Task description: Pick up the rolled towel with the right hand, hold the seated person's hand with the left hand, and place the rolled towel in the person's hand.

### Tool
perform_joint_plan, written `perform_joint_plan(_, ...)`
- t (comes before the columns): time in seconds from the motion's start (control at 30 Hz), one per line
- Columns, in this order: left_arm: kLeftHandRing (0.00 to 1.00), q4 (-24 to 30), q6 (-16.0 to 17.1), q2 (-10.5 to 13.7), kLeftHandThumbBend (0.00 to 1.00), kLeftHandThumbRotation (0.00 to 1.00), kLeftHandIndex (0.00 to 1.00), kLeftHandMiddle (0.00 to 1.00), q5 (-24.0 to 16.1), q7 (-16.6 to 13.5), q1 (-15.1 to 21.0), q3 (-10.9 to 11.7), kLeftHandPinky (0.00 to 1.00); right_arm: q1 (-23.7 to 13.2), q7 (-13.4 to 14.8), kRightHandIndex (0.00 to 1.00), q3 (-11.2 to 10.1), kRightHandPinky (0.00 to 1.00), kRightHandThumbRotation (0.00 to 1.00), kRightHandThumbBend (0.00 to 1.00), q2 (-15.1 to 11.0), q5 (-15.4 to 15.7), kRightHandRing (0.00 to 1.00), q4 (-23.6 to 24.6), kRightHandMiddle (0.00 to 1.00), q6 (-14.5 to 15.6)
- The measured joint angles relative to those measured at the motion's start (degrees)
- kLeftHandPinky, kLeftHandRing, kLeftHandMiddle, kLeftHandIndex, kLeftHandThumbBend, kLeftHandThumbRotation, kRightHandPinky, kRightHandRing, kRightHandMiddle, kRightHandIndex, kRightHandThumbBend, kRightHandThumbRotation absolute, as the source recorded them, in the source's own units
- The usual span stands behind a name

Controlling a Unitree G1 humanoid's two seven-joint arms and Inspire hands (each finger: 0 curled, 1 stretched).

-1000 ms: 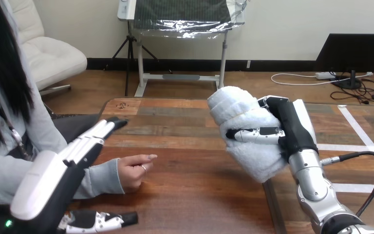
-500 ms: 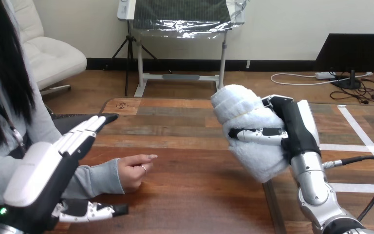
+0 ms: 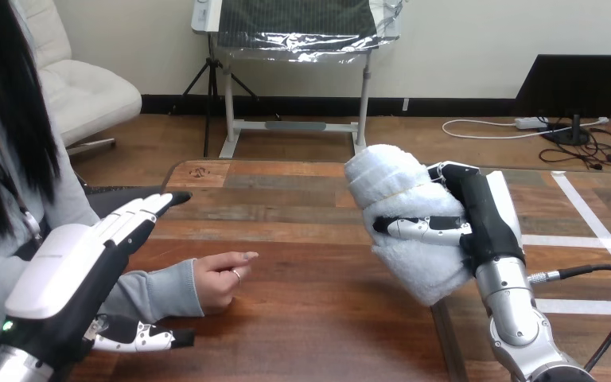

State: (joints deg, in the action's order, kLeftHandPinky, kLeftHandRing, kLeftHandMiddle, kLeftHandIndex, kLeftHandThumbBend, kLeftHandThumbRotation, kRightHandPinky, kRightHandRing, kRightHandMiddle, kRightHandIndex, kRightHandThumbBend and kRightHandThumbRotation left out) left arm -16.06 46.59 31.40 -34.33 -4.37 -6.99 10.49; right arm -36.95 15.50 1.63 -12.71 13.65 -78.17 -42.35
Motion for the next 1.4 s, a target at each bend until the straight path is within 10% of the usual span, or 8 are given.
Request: perform_joint_plan(1.4, 0.69, -22.30, -6.69, 7.00, 1.00, 0.17, 0.70, 0.69, -14.21, -12.50, 15.24, -16.16, 0.69, 0.85, -7.64, 0.47, -4.01, 0.27, 0.00, 0.76, 1.79, -5.02, 0.30, 2.30, 0.39, -9.64)
